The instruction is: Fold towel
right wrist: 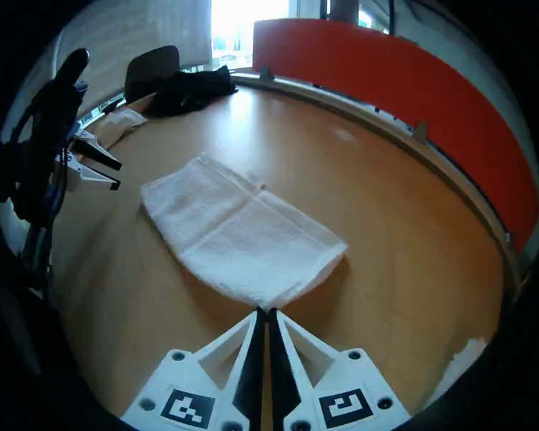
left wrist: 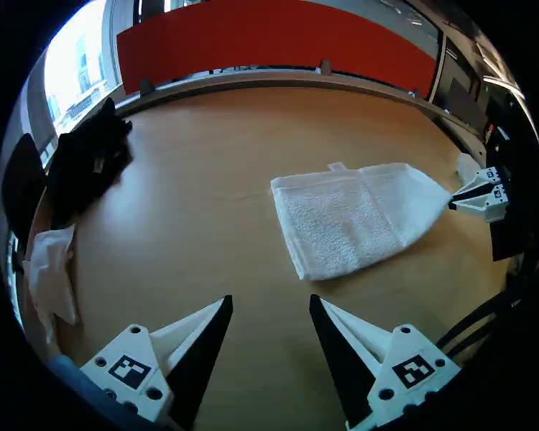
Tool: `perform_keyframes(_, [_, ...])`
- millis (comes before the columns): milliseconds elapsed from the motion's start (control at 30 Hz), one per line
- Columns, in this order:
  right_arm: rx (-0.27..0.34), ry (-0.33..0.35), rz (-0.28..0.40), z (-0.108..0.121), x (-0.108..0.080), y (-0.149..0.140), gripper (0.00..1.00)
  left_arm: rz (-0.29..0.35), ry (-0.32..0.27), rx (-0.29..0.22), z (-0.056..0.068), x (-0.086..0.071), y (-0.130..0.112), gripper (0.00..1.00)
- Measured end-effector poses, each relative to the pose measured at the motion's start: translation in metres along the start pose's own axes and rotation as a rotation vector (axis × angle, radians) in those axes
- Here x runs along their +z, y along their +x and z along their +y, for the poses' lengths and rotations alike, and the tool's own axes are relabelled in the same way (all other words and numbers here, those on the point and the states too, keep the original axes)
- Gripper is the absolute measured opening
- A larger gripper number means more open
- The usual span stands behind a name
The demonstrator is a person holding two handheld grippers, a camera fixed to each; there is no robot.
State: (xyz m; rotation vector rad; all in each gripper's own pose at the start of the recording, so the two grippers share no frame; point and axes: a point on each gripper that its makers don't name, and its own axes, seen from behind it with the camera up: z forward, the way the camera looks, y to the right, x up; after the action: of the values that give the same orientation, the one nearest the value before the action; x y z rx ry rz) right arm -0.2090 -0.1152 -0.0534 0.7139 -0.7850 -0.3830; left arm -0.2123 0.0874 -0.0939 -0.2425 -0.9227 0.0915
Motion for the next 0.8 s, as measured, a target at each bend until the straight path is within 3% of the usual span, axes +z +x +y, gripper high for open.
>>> perform_keyframes(367, [-0.09,-0.046,0.104,0.004,-0.034,0.061,0.04,0.014,0.006,-0.002,-0.002,-0.004,0.008,0.79])
perform_keyframes(800, [-0.172,-0.087,0.173,0.011,-0.071,0.104,0.04,0.023,0.008,-0.007,0.001,-0.009,0.01,0.79])
